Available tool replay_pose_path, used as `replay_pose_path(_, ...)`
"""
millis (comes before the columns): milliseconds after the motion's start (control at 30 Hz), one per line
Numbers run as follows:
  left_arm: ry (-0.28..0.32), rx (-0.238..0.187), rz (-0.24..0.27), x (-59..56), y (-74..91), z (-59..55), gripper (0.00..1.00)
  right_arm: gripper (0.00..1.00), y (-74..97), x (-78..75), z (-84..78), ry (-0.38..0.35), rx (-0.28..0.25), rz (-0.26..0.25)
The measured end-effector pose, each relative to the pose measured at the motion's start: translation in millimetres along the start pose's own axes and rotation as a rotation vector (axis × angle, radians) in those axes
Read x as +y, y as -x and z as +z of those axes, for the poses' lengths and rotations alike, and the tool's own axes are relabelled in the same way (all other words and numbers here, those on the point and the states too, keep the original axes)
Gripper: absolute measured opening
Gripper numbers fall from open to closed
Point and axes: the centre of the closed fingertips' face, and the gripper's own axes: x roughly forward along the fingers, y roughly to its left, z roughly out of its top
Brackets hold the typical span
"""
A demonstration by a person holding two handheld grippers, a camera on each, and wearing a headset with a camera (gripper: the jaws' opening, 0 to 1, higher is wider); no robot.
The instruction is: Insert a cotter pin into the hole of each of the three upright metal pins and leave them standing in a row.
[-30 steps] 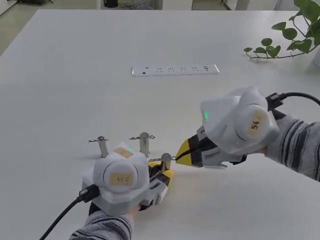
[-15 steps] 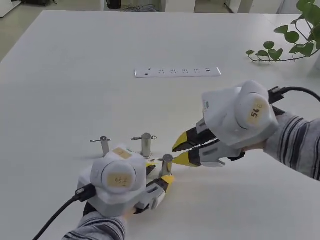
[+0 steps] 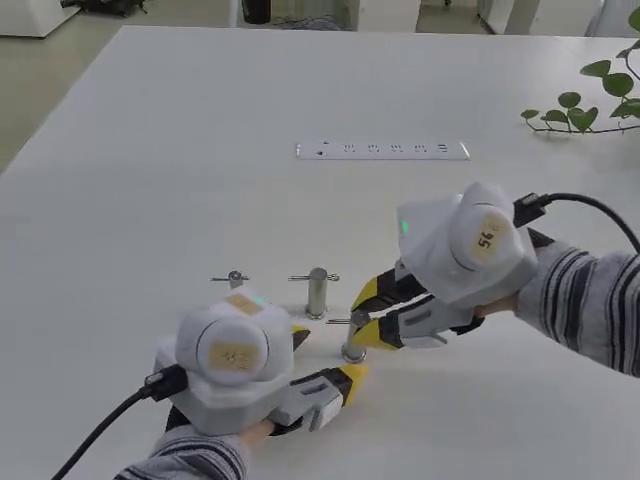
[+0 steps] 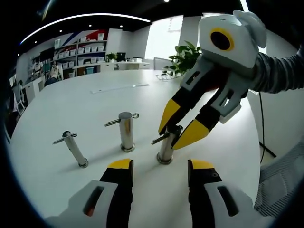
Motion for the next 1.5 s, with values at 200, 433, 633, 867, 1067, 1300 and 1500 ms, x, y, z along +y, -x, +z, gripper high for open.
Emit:
replay_pose_path(200,0.007,-0.016,0.005,2.4,8.3,-1.2,0.50,0.10,-0.7,-1.4,0.4,-0.022,-0.019,0.003)
replay_pose_path(433,0.020,-0.039,0.028,11.3,22.9,-2.7,0.58,0.08,-0.1,-0.7,3.3,-0.056,-0.041,0.023)
replay_pose_path(633,0.014,-0.057,0.042,21.0,36.7,0.8,0.67,0.08,1.7,-4.7,1.7,-0.049,-0.022,0.025)
replay_pose_path(867,0.022,-0.100,0.079,33.1,47.3,12.0,0.73,0.08,8.4,-19.3,-3.0,-0.068,-0.009,0.005)
replay_pose_path(1067,0.020,-0.099,0.112,44.1,53.7,12.7,0.81,0.08,12.6,-31.5,-9.8,-0.071,0.021,-0.007)
replay_pose_path(1300,0.038,-0.102,0.132,56.1,57.3,13.8,0.90,0.08,13.7,-44.8,-15.7,-0.070,0.037,-0.017)
replay_pose_path(1500,0.048,-0.111,0.149,65.6,59.2,17.8,0.93,0.08,14.3,-47.4,-20.2,-0.061,0.058,-0.008)
